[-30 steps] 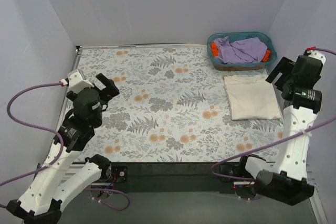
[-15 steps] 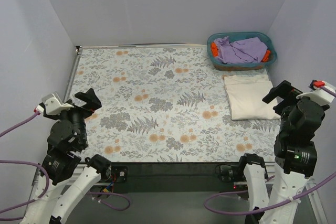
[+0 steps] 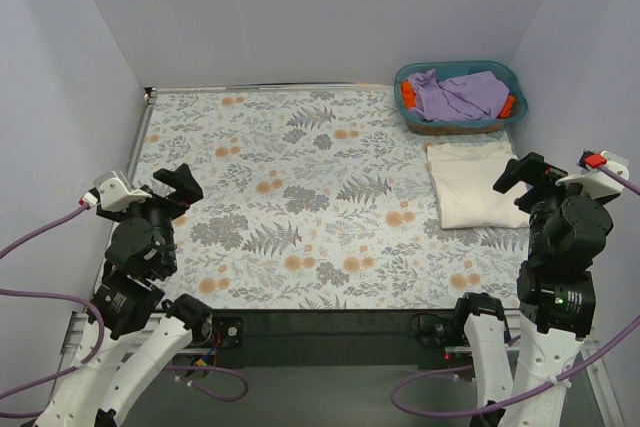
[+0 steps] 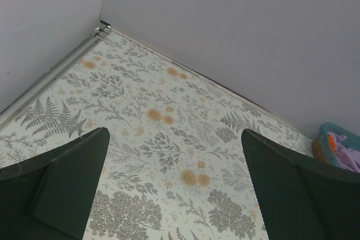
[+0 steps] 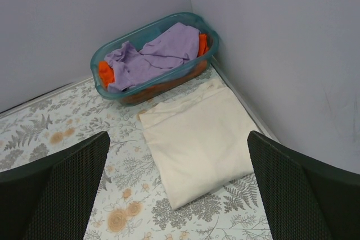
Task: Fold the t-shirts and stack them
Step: Neatly place the folded tshirt to the corner
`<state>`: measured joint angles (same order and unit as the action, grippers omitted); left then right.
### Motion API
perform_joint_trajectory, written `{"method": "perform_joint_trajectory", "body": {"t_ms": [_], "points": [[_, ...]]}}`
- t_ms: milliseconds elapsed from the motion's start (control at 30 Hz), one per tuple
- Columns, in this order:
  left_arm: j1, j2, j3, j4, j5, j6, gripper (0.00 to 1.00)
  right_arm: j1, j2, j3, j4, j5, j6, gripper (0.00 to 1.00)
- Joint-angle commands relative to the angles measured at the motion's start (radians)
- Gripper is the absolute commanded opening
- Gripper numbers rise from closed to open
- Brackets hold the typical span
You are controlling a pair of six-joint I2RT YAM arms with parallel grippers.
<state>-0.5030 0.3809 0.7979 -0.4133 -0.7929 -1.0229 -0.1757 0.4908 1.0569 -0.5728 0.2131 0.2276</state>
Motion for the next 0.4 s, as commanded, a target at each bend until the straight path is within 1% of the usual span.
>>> {"method": "perform_joint_trajectory", "body": {"t_ms": [0, 367], "points": [[0.006, 0.036, 0.001, 0.024, 0.003, -0.046, 0.98, 0.018, 0.000, -0.005, 0.082, -0.027, -0.031, 0.98], [0.006, 0.085, -0.009, 0.053, 0.021, -0.092, 0.98, 0.045, 0.006, -0.023, 0.108, -0.052, -0.053, 0.98]]}}
